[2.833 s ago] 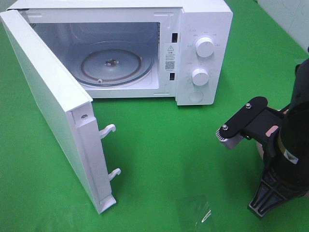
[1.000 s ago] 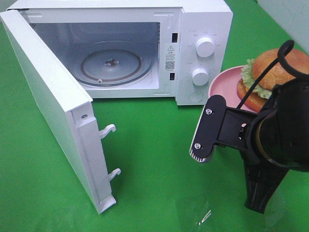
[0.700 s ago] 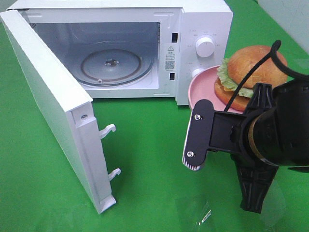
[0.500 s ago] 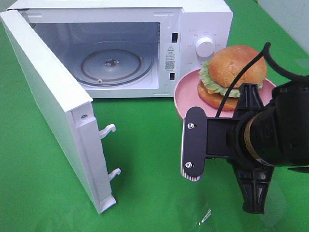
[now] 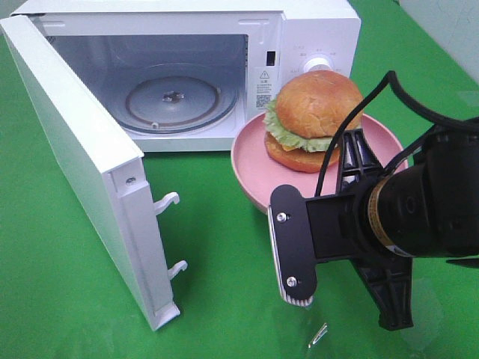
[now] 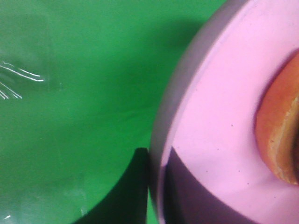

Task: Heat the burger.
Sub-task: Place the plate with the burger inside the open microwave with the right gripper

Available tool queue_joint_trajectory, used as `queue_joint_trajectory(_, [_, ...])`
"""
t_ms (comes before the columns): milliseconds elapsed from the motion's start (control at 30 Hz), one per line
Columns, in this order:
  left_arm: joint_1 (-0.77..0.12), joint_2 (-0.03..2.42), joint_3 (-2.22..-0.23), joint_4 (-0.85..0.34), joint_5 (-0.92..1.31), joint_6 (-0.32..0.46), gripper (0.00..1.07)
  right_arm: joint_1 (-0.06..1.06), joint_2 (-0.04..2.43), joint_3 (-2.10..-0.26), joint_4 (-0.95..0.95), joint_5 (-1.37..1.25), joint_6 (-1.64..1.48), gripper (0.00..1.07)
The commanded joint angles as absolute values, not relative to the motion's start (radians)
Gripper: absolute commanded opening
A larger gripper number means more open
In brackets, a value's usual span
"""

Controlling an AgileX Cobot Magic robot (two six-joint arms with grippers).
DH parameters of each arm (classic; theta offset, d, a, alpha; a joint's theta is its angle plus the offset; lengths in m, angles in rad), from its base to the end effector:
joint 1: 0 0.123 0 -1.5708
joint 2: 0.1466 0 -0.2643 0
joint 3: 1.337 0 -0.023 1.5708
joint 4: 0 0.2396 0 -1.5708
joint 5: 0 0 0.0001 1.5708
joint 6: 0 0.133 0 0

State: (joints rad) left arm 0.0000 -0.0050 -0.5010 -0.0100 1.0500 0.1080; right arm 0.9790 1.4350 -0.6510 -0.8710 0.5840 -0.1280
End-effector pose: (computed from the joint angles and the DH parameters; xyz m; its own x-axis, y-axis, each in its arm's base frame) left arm 0.0435 -0.0012 0.2546 -0.4379 0.1028 -0.8931 0.0531 0.9947 0.0885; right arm 0.1895 0.1812 0.1437 0.2038 -0.9789 0.0172 -0.7888 -0.1745 -0.5893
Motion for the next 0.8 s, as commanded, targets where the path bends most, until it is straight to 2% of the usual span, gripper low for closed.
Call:
queue_joint_trajectory(33, [0.000,-0.029,-0.498,-0.011,1.038,0.106,1.00,0.979,1.428,-0.652,-0.930,0.573,-0.175,0.02])
queue_joint_trajectory(367, [0.000,-0.029,-0.498,-0.011,1.038,0.106,1.00,0.896,1.428,-0.652,-0.793,0.468,-0.454,0.03])
queue_joint_trajectory(633, [0.000,-0.029,-0.498,-0.011,1.038,0.106,1.00,0.871,1.428,-0.653,-0.715,0.374,-0.603,0.03])
queue_joint_trajectory(800, [0.000,-0.029,-0.498,-0.011,1.038,0.106,1.00,0.851,1.428,-0.654,-0.588,0.306,-0.771,0.00])
